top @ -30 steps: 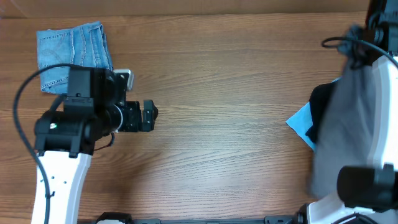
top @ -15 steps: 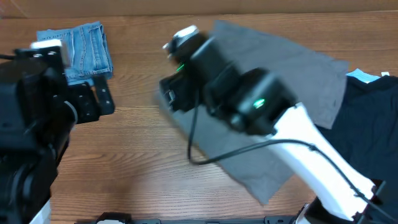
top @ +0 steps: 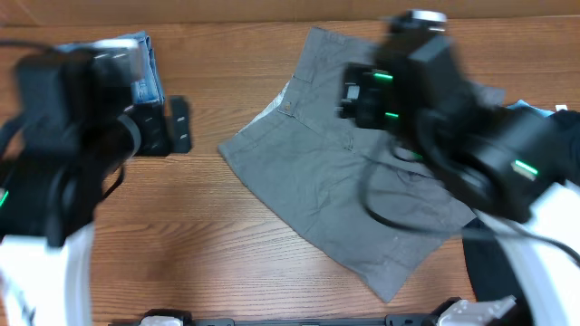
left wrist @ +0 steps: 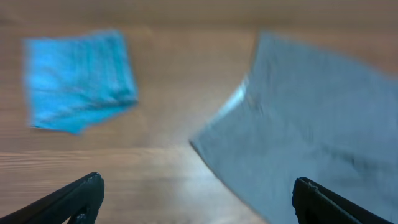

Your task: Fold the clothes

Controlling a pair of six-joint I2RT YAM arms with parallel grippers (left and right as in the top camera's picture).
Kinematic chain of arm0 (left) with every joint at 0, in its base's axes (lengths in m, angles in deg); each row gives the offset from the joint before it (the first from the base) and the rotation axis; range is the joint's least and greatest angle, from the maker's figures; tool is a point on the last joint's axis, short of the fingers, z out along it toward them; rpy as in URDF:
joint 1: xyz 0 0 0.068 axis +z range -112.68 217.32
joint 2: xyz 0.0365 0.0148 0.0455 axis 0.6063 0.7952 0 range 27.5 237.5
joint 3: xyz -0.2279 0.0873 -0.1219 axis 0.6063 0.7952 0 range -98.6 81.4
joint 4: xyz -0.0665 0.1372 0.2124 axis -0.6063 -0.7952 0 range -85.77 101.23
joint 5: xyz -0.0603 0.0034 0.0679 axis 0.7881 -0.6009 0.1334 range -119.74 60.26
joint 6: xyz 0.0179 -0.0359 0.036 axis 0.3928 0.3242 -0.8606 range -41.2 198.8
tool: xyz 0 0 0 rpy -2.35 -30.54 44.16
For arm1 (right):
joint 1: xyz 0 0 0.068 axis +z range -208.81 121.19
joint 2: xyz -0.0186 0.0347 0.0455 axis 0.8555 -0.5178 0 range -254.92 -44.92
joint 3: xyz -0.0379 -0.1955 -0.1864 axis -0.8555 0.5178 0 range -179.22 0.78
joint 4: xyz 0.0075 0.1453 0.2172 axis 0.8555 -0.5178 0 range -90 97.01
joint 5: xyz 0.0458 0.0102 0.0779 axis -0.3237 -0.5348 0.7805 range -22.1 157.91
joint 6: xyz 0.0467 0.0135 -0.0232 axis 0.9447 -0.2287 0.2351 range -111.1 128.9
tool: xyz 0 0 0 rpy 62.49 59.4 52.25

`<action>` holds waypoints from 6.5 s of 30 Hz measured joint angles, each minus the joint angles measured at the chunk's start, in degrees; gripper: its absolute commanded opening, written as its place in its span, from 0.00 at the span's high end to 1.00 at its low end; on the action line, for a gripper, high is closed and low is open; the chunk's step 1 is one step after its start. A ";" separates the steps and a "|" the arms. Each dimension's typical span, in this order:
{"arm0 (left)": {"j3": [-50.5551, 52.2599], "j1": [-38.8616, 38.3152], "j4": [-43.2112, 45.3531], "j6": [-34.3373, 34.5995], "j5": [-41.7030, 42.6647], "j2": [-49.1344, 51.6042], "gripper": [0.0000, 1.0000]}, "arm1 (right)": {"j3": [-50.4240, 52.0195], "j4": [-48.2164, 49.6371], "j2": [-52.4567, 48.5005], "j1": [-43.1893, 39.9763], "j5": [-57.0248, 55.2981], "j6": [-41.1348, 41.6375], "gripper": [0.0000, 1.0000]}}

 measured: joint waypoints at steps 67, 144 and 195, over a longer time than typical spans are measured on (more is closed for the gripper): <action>4.81 17.38 -2.73 12.26 -6.34 24.22 0.32 | 55.41 14.32 -16.13 -17.20 25.11 -9.62 0.40; 58.84 18.97 36.52 18.29 1.97 19.43 0.96 | 88.13 17.57 16.44 -30.69 44.65 -4.24 0.40; 40.41 18.84 1.46 14.71 0.17 -17.86 0.96 | 37.75 -8.83 29.00 -13.77 23.58 16.79 0.96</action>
